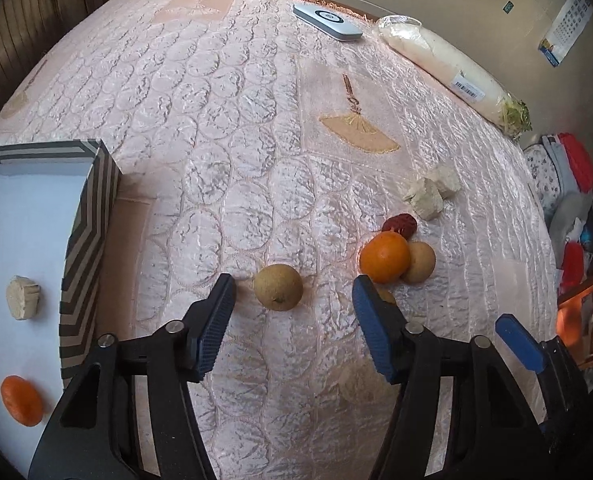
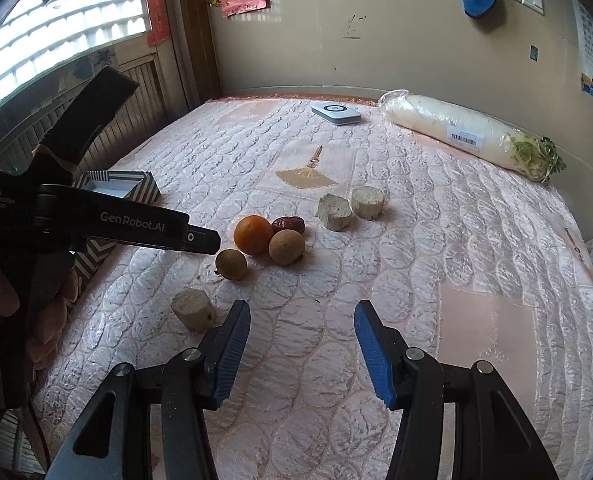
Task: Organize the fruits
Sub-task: 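Grasp a round brown fruit with the left tool while the right tool grasps another, then carry both brown fruits into the tray and open both tools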
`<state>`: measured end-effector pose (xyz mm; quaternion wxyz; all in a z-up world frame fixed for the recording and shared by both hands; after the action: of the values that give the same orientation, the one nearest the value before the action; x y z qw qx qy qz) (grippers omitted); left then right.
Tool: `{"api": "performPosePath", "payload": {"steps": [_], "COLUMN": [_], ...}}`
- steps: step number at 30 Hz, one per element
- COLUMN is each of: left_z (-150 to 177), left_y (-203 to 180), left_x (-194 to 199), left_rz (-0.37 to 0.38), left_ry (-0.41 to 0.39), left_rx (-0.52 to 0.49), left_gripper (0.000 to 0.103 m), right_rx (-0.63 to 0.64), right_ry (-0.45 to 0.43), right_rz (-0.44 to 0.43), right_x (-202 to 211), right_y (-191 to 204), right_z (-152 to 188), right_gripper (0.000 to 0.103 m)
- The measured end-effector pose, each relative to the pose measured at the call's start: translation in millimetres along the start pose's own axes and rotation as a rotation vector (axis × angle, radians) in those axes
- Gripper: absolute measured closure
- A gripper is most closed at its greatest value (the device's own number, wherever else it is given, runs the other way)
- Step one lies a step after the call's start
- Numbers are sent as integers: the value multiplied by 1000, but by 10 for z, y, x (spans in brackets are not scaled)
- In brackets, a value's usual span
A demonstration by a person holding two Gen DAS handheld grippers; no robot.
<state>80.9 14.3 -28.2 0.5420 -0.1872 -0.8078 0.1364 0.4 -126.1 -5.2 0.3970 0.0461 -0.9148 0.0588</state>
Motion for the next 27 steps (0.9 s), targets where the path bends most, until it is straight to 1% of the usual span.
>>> {"api": "performPosePath", "payload": {"steps": [1, 3, 5, 10, 14, 15, 17, 18, 19, 23, 27], "left_z": [-8, -7, 0, -12, 3, 11, 34, 47, 61, 98, 159], "left_y": [2, 13, 18, 83, 114, 118, 124, 126, 130, 180, 263], "left_x": [-8, -24, -11, 147, 275, 305, 356, 384, 417, 564, 732], "left_rz": [-2, 2, 3, -20, -24, -25, -25, -26, -25, -28, -42], "left_ry": [4, 15, 13, -28, -48, -53, -58, -62, -66, -91, -123], "left_rx": [-5, -6, -15, -22, -27, -29, -32, -34, -36, -33, -29], "left_gripper": [69, 80, 80, 80, 80, 80, 80, 80, 80, 80, 80], "right_rx": [2, 12, 34, 64, 78, 81, 94, 103, 116, 109, 94], "right_ry": [-4, -6, -10, -1, 24, 30, 58, 70, 80, 67, 22], "right_rz": [-9, -29, -41, -50, -66, -74, -76, -74, -69, -55, -57], "right_x": [-6, -34, -68, -226, -365, -399, -494, -528, -567, -535, -319], "right_y": [21, 83, 168, 357, 483, 511, 581, 609, 640, 641, 655], "right_z": [-15, -48, -82, -170, -241, -254, -265, -255, -245, -224, -255], "right_gripper": [51, 51, 51, 51, 57, 59, 67, 75, 78, 79, 79]}}
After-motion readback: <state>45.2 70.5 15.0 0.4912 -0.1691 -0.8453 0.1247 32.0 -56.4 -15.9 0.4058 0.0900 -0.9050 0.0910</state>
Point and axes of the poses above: each gripper's, at about its wrist camera, not at the fingertips, and x roughly against the way its jaws point, y to its left, z to its underside, the point moved 6 cm from there along -x, roughly the way its jaws point, and after that the axes turned 12 degrees about z, right-handed, at the moved point
